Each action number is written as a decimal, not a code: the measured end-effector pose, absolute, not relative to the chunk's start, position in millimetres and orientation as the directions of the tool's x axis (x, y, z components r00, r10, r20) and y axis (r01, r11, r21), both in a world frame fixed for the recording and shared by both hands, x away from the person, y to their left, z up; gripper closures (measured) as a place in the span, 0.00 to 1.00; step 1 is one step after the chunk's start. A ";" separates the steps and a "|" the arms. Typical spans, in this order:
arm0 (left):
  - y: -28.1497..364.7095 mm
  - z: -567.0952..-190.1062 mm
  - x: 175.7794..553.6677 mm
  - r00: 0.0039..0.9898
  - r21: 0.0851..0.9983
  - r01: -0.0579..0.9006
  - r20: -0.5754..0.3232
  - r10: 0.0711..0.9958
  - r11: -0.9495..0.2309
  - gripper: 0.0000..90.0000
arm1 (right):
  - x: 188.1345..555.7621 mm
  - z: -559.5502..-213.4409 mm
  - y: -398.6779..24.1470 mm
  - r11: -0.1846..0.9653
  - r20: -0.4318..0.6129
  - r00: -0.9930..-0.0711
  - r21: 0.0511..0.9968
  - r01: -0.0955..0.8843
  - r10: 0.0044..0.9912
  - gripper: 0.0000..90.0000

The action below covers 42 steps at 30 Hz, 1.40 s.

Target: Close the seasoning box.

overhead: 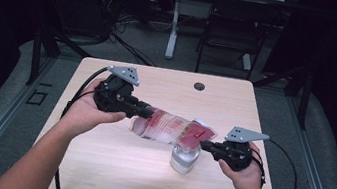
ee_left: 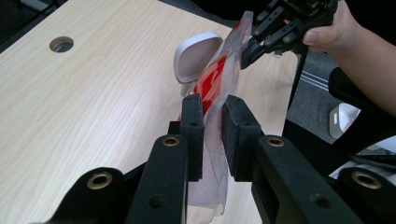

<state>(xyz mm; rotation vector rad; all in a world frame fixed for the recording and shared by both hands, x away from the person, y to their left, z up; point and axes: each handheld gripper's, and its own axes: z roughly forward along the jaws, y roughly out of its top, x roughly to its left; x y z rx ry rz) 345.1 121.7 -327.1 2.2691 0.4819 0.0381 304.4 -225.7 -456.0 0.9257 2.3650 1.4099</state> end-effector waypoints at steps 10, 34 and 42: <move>134.7 -339.9 344.7 0.918 0.721 0.351 -0.139 0.372 -0.597 0.88 | 303.8 -454.8 -224.3 0.315 0.127 -0.776 0.864 0.393 0.618 0.99; 153.4 -361.4 344.3 0.899 0.731 0.396 -0.187 0.395 -0.555 0.88 | 309.8 -469.3 -219.2 0.261 0.202 -0.799 0.876 0.406 0.566 0.93; 161.4 -368.7 343.8 0.896 0.736 0.403 -0.198 0.396 -0.544 0.88 | 310.9 -472.9 -219.7 0.227 0.234 -0.805 0.883 0.411 0.544 0.95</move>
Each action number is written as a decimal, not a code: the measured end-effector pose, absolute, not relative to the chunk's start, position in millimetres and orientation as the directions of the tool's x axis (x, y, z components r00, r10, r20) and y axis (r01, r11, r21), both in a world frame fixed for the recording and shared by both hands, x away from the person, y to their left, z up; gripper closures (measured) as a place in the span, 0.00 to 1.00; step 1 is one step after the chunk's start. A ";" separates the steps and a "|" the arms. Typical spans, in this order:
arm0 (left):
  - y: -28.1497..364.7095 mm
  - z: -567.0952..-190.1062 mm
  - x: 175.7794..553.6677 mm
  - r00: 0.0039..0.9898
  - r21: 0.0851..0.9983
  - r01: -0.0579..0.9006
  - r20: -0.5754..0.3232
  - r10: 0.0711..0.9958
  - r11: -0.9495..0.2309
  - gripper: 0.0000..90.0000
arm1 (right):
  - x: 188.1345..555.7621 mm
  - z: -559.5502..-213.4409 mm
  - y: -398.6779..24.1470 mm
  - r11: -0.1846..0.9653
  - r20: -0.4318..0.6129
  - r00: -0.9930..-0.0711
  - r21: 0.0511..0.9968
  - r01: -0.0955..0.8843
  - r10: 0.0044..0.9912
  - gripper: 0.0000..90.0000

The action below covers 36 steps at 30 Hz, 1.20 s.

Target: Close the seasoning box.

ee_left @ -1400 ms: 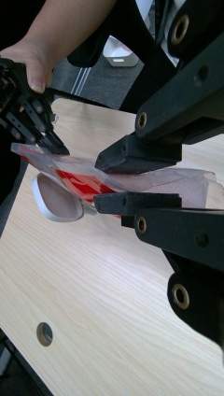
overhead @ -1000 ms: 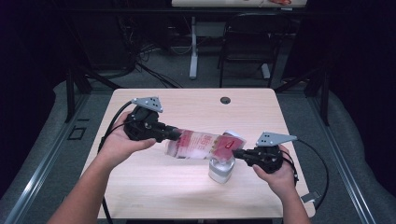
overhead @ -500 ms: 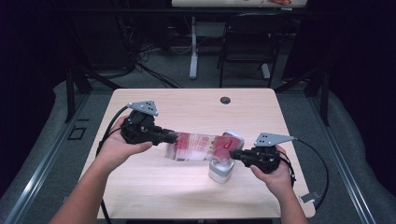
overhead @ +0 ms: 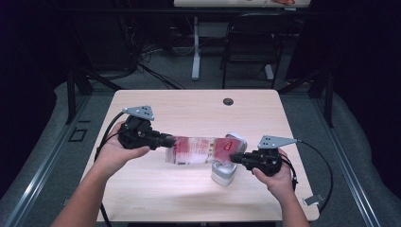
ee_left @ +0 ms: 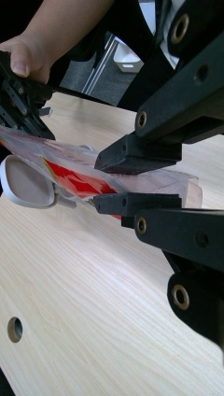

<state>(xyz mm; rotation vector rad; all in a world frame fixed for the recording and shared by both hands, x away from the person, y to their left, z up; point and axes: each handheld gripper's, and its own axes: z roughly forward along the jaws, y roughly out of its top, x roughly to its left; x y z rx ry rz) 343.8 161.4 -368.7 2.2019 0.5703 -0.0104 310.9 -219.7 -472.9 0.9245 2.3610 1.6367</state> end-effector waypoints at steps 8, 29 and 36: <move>165.8 -374.3 342.2 0.896 0.734 0.407 -0.204 0.396 -0.543 0.88 | 310.3 -471.8 -219.2 0.233 0.233 -0.816 0.885 0.404 0.529 0.98; 179.4 -391.0 341.4 0.884 0.742 0.426 -0.219 0.413 -0.517 0.87 | 305.8 -460.1 -209.6 0.298 0.148 -0.829 0.887 0.353 0.540 1.00; 182.4 -397.1 341.5 0.881 0.746 0.431 -0.225 0.416 -0.509 0.86 | 306.6 -455.2 -206.5 0.328 0.122 -0.831 0.880 0.344 0.543 1.00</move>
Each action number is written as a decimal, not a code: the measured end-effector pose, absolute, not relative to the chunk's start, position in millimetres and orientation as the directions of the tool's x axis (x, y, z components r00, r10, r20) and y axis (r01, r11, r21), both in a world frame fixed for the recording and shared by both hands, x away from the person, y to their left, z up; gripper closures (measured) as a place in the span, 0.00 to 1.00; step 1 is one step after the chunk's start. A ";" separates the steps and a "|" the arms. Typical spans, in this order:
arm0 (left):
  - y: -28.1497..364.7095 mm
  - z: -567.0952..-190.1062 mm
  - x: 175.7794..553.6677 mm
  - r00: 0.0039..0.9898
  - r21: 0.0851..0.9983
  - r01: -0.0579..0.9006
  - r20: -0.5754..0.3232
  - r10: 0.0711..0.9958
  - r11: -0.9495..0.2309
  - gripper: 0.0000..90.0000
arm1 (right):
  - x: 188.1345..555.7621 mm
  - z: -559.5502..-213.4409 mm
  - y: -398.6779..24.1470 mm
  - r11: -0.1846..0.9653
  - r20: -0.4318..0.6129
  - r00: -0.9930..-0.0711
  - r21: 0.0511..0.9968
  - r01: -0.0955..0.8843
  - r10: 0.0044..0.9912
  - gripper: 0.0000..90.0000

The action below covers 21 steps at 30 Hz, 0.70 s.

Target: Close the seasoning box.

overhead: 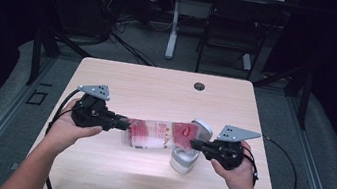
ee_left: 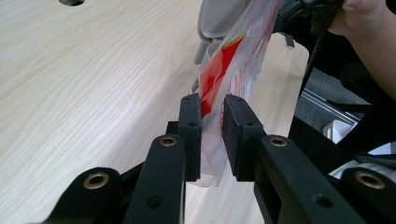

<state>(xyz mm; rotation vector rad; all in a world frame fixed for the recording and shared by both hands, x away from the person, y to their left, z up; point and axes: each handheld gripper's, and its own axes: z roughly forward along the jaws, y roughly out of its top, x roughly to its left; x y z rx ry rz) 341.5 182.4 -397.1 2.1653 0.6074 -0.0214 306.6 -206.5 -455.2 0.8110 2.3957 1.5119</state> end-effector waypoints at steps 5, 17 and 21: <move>184.1 -400.8 340.5 0.879 0.749 0.434 -0.228 0.420 -0.501 0.86 | 308.5 -452.5 -205.2 0.337 0.114 -0.830 0.877 0.342 0.547 1.00; 194.6 -417.5 339.0 0.865 0.754 0.459 -0.260 0.429 -0.470 0.86 | 310.8 -450.6 -204.9 0.278 0.152 -0.835 0.899 0.340 0.529 1.00; 197.8 -421.7 338.7 0.862 0.753 0.463 -0.260 0.436 -0.467 0.85 | 311.3 -451.8 -202.2 0.268 0.159 -0.835 0.901 0.341 0.527 1.00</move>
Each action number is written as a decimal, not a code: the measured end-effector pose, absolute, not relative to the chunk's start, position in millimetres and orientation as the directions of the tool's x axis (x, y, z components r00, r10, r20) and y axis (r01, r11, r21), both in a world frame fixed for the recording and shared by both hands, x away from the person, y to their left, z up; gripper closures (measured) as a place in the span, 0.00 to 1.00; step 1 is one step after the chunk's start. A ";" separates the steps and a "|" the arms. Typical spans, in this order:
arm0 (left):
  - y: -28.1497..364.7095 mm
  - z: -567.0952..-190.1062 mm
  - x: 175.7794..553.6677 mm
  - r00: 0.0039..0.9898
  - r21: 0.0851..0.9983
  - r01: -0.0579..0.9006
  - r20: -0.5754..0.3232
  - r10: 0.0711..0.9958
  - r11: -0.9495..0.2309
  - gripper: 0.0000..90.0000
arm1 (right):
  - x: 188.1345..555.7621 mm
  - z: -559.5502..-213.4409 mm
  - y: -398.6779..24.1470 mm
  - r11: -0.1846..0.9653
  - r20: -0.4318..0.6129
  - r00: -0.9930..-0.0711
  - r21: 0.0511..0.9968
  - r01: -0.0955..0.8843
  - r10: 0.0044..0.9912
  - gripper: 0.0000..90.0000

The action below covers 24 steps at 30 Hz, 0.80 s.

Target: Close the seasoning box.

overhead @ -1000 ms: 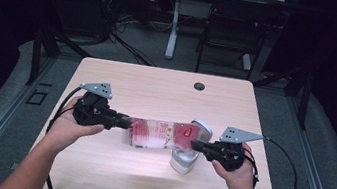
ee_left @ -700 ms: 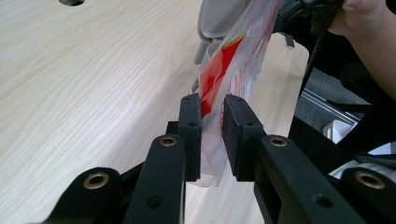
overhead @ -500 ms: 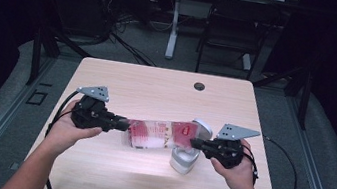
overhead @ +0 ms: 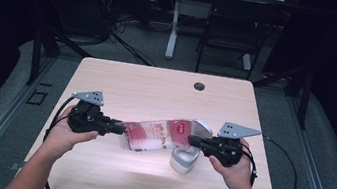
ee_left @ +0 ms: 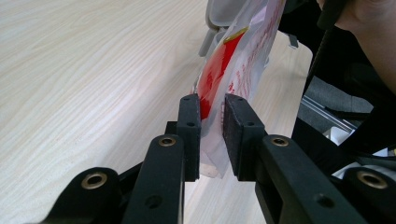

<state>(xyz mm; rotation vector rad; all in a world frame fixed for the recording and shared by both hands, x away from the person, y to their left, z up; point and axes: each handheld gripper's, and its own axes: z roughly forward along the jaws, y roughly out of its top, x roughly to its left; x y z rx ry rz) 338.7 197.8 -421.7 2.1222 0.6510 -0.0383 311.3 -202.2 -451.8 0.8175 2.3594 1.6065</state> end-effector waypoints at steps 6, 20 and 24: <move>203.5 -426.6 337.1 0.857 0.759 0.469 -0.267 0.441 -0.451 0.85 | 312.3 -451.8 -198.8 0.246 0.171 -0.837 0.908 0.338 0.521 1.00; 209.3 -438.4 335.8 0.859 0.760 0.466 -0.265 0.438 -0.452 0.85 | 312.9 -434.1 -190.9 0.272 0.127 -0.850 0.914 0.300 0.511 1.00; 209.5 -442.4 335.1 0.859 0.759 0.467 -0.265 0.439 -0.454 0.85 | 313.5 -429.6 -187.8 0.281 0.114 -0.852 0.914 0.291 0.511 1.00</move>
